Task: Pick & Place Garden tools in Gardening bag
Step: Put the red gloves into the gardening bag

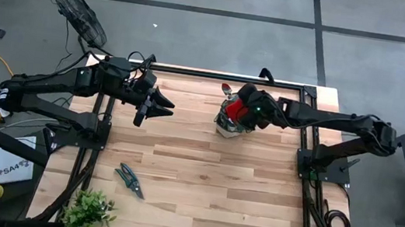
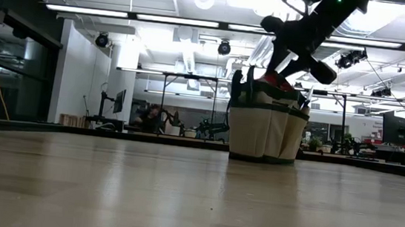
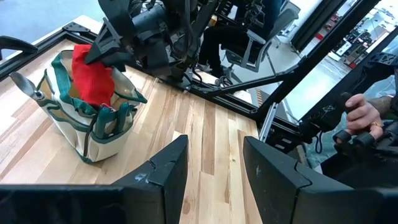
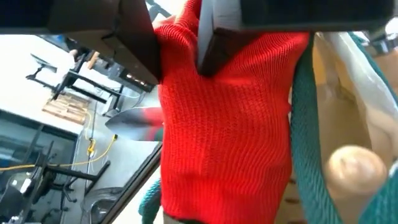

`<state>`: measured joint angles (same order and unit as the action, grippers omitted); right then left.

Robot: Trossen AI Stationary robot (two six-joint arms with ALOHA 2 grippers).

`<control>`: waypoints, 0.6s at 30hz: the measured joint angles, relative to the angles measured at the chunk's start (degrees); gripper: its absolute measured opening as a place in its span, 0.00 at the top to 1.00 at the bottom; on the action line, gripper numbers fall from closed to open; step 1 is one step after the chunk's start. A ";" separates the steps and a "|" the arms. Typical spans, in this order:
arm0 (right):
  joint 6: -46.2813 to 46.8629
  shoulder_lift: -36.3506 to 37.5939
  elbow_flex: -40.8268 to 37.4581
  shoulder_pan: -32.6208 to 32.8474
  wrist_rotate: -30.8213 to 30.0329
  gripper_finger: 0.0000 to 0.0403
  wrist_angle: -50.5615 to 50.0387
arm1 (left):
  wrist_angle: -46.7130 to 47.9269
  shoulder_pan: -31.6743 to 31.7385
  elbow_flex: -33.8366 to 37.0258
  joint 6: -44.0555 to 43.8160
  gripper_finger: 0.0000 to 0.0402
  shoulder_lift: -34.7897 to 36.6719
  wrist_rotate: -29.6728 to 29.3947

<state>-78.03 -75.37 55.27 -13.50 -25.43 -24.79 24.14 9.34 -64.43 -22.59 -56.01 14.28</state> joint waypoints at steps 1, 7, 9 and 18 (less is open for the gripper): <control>0.90 0.17 0.00 0.00 0.29 0.76 -0.01 | 0.00 0.00 0.00 0.00 0.62 0.00 0.01; 10.35 1.74 0.00 0.02 -0.29 0.65 0.01 | 0.02 0.00 0.01 0.00 0.62 0.00 0.05; 12.93 2.36 0.00 0.02 -1.08 0.61 -0.19 | 0.02 0.00 0.01 0.00 0.62 0.00 0.16; 28.57 4.38 -0.02 1.70 -9.33 0.57 -2.42 | 0.02 0.00 0.05 -0.02 0.62 0.00 0.18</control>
<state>-49.46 -70.99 55.24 -11.79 -34.76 -27.20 24.16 9.34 -64.38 -22.61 -56.01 14.46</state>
